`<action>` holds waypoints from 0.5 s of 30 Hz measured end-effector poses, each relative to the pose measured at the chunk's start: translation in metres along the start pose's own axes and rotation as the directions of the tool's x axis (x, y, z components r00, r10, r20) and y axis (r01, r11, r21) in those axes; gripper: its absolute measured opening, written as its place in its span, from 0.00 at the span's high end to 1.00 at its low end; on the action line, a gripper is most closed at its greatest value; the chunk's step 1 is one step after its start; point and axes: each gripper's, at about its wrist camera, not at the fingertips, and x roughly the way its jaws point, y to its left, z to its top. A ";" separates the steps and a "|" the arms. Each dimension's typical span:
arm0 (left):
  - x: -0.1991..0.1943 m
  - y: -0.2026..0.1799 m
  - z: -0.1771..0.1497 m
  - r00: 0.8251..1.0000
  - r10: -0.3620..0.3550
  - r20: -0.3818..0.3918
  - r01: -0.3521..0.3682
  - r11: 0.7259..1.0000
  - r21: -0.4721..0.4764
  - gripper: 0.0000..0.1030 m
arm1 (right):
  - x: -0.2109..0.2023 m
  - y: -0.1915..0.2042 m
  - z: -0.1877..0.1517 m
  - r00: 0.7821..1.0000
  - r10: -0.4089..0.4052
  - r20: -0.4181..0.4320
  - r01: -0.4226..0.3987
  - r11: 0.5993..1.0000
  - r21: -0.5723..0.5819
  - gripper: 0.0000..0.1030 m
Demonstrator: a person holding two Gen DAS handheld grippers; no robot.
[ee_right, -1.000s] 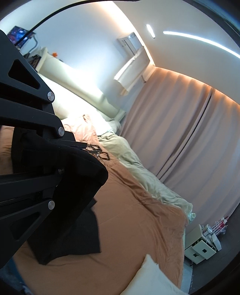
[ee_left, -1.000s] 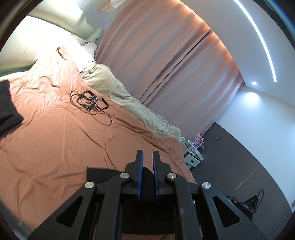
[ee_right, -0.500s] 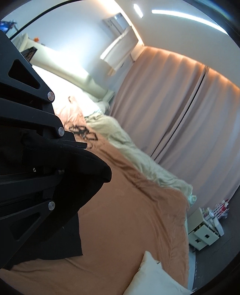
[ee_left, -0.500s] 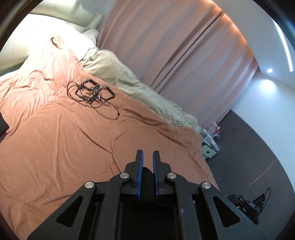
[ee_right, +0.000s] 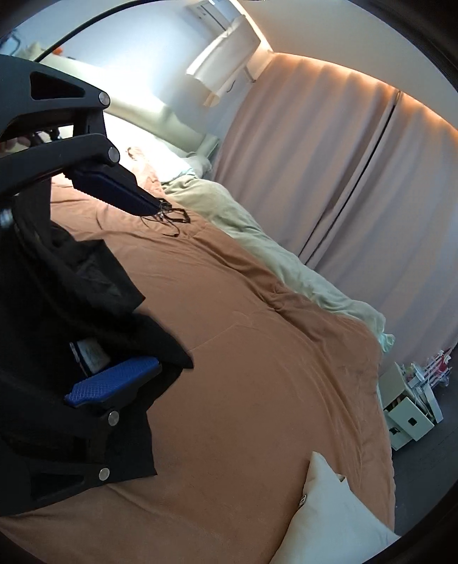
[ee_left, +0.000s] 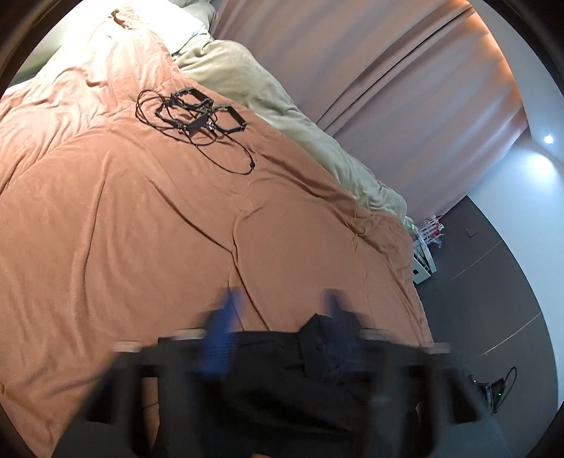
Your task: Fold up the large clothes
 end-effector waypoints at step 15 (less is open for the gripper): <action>-0.016 0.030 -0.034 0.985 0.166 -0.039 -0.164 0.986 0.042 0.00 | -0.001 -0.016 -0.009 0.975 -0.198 -0.100 0.187 0.976 -0.113 0.17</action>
